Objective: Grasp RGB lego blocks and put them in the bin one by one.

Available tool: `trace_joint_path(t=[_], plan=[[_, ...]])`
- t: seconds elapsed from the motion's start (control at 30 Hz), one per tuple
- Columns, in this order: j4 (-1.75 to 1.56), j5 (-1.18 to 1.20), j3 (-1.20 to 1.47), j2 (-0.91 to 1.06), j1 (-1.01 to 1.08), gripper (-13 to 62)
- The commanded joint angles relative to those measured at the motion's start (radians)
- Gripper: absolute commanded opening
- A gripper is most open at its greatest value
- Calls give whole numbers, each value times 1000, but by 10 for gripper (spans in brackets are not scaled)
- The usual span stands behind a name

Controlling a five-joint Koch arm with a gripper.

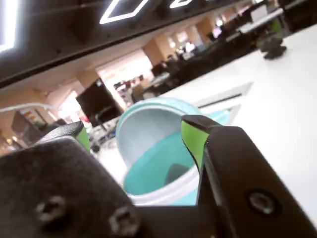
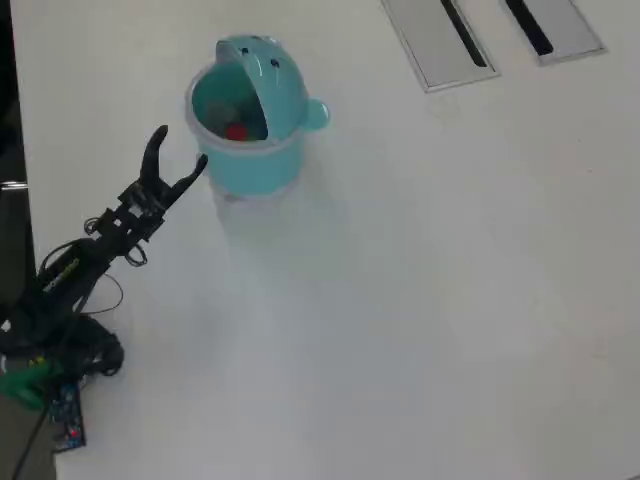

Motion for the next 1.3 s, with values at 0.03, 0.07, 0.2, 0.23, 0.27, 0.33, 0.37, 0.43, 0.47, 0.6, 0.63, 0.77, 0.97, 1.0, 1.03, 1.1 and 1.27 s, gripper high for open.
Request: trace_joint_path(t=[0.03, 0.07, 0.2, 0.23, 0.27, 0.33, 0.37, 0.43, 0.47, 0.6, 0.63, 0.77, 0.97, 1.0, 1.03, 1.1, 1.27], plan=[[-78, 58, -8, 66, 29, 345], [-78, 80, 2, 77, 35, 345], [-87, 167, 54, 124, 61, 345], [-87, 186, 72, 143, 67, 345], [-87, 206, 91, 156, 74, 345], [-91, 245, 124, 186, 87, 345], [-97, 258, 144, 202, 91, 345], [-117, 282, 176, 229, 101, 344], [-117, 290, 187, 241, 106, 344], [-118, 339, 229, 282, 117, 341], [-127, 354, 245, 288, 124, 341], [-244, 431, 337, 295, 207, 342], [-364, 540, 480, 293, 322, 342], [-382, 551, 502, 293, 330, 342], [-405, 551, 526, 295, 333, 342], [-462, 551, 572, 293, 337, 340], [-565, 558, 653, 295, 357, 339]])
